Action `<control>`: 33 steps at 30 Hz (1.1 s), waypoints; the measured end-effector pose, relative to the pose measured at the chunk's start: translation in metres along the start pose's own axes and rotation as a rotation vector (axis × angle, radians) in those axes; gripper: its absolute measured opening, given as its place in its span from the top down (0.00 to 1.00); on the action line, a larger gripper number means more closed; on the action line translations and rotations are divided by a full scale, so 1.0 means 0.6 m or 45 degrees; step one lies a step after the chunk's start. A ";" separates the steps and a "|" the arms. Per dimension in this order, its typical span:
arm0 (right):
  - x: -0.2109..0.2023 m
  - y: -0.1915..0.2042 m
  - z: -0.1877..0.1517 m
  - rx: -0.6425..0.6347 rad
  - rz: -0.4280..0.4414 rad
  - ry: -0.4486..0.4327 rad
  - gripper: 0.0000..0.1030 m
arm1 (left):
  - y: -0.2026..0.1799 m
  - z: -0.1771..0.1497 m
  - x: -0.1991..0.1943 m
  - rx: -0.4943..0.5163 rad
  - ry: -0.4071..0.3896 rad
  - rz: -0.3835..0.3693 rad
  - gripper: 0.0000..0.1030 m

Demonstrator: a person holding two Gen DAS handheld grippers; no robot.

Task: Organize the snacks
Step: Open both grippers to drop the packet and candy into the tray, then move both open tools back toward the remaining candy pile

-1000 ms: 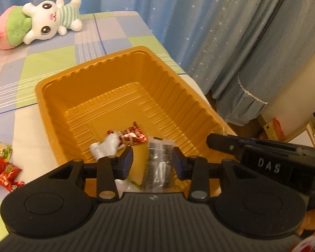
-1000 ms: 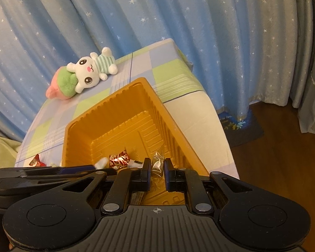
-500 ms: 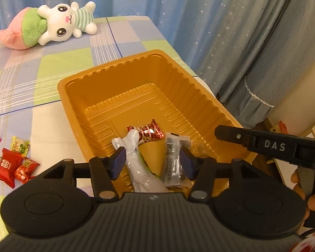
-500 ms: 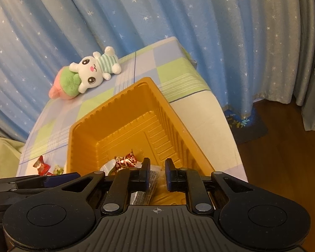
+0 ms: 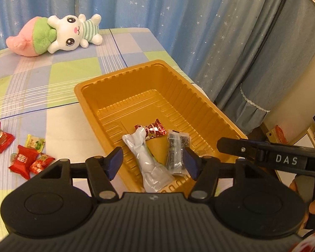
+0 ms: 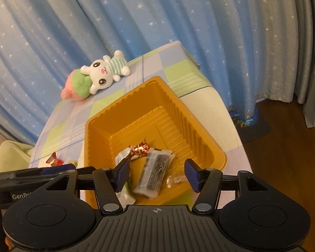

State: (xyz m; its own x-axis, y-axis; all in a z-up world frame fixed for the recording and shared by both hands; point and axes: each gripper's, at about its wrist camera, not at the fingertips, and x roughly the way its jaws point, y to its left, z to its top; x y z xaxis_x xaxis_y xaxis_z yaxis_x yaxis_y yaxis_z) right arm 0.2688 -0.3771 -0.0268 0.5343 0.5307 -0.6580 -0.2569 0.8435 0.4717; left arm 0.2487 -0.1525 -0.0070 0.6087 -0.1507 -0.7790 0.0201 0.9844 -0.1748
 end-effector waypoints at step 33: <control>0.038 0.231 -0.122 -0.186 0.134 0.145 0.37 | 0.238 -0.133 -0.146 -0.190 0.011 0.164 0.41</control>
State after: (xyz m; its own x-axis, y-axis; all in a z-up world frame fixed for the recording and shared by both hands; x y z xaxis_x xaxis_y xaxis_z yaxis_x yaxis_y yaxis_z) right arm 0.1864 -0.2422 -0.0194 0.4060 0.6155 -0.6755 -0.4247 0.7816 0.4569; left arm 0.1351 -0.0058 -0.0121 0.5921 -0.0256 -0.8055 -0.1757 0.9714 -0.1600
